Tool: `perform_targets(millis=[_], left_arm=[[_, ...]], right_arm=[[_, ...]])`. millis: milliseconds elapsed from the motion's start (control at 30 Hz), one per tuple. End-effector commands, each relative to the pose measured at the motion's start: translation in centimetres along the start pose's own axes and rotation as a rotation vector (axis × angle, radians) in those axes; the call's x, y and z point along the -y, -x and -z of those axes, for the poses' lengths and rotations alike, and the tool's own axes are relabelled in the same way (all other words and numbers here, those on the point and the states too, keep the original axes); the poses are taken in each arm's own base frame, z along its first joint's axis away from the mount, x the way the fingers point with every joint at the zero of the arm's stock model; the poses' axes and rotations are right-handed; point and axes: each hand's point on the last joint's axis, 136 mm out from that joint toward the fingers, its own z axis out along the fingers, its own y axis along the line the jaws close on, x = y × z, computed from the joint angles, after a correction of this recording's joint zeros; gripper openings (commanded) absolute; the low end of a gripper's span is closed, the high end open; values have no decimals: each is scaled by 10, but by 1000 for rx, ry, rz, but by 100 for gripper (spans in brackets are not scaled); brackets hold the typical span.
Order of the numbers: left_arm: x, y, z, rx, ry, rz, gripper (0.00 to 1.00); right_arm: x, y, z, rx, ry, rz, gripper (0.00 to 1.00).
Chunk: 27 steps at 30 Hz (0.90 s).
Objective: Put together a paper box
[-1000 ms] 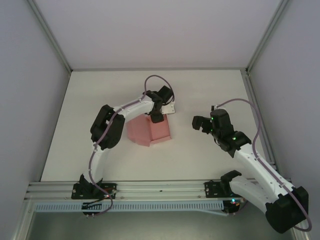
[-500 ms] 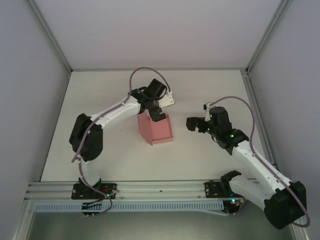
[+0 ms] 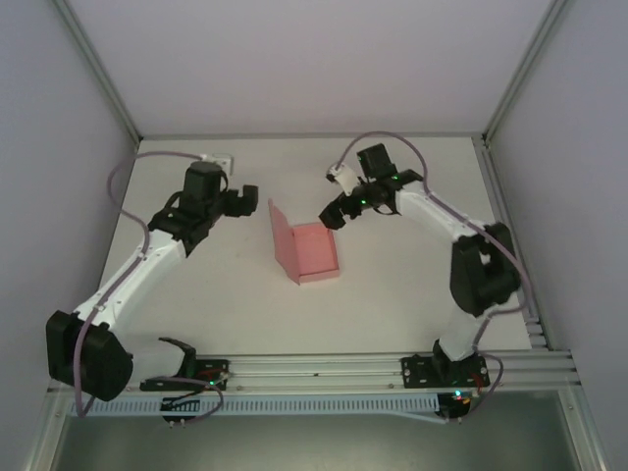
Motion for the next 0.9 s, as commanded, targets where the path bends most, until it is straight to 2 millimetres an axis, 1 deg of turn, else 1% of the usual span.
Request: perform_targets(millis=[0, 67, 133, 200, 300, 367, 400, 433, 500, 533, 567, 667, 767, 867], left_arm=[[-18, -36, -10, -84, 41, 181, 100], [-25, -48, -15, -108, 61, 198, 100], [-25, -54, -18, -121, 56, 196, 99], [-22, -56, -22, -129, 38, 189, 100], [-20, -60, -25, -148, 34, 179, 100], [-21, -63, -26, -158, 38, 175, 100], [-22, -64, -26, -156, 41, 177, 100], [-22, -64, -25, -152, 39, 177, 100], [-23, -65, -23, -149, 41, 182, 100], [-23, -64, -22, -145, 39, 181, 100], [-23, -63, -21, -139, 39, 182, 100], [-25, -59, -16, -121, 42, 182, 100], [-28, -55, -10, -101, 56, 189, 100], [-33, -51, -4, -80, 77, 205, 100]], right_arm=[[-29, -28, -27, -210, 148, 216, 100], [-34, -39, -43, -312, 165, 305, 99], [-34, -46, -58, -385, 176, 367, 98], [-30, -45, -71, -426, 174, 373, 96], [-20, -42, -89, -444, 139, 364, 93], [-15, -41, -100, -437, 108, 369, 87], [-13, -39, -104, -427, 99, 366, 83], [-10, -37, -108, -411, 87, 357, 75], [-5, -33, -115, -384, 56, 339, 54], [-4, -31, -116, -373, 44, 330, 45], [-4, -30, -117, -365, 40, 322, 38], [-5, -27, -116, -336, 25, 278, 25], [4, -27, -110, -302, -73, 199, 15], [12, -30, -97, -257, -185, 59, 10]])
